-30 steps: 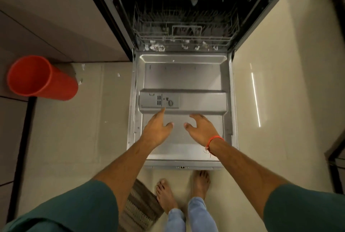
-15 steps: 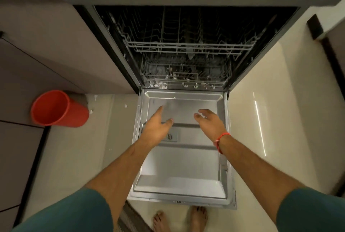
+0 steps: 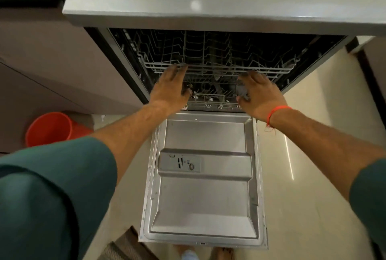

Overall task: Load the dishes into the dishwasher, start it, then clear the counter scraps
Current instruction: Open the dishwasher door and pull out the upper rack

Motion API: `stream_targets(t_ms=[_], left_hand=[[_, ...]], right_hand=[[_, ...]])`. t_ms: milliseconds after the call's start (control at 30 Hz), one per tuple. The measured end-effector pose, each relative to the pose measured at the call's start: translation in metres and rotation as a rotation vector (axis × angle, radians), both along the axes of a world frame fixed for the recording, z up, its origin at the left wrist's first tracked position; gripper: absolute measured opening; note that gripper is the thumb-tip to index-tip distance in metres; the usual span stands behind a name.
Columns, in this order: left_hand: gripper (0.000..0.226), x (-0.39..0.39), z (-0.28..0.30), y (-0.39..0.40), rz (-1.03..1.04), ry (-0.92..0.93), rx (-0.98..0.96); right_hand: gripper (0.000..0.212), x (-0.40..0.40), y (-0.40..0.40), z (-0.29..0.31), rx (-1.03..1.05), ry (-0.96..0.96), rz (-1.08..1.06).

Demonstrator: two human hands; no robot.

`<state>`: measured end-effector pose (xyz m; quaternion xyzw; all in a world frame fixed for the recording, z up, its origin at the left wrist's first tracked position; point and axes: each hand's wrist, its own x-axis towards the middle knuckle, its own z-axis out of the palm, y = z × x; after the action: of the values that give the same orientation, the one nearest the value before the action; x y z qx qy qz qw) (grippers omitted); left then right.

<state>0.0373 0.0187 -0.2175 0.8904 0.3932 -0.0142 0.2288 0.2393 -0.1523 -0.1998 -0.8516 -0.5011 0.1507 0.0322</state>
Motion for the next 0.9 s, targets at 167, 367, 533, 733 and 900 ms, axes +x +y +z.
stream_targets(t_ms=[167,367,533,733,900], left_hand=[[0.077,0.000,-0.010,0.036,-0.110,0.058,0.120],[0.081,0.001,-0.022,0.050,-0.169,0.107,0.177],[0.091,-0.002,-0.031,0.051,-0.202,0.167,0.240],[0.091,-0.001,-0.030,0.048,-0.180,0.124,0.227],[0.082,0.001,-0.024,0.043,-0.156,0.083,0.224]], right_hand=[[0.074,0.014,0.021,0.001,-0.045,-0.097,0.009],[0.081,0.016,0.035,-0.008,-0.111,-0.104,0.007],[0.087,0.013,0.035,-0.016,-0.102,-0.112,-0.010],[0.089,0.011,0.034,-0.017,-0.099,-0.140,0.000],[0.082,0.006,0.038,-0.015,-0.067,-0.137,-0.049]])
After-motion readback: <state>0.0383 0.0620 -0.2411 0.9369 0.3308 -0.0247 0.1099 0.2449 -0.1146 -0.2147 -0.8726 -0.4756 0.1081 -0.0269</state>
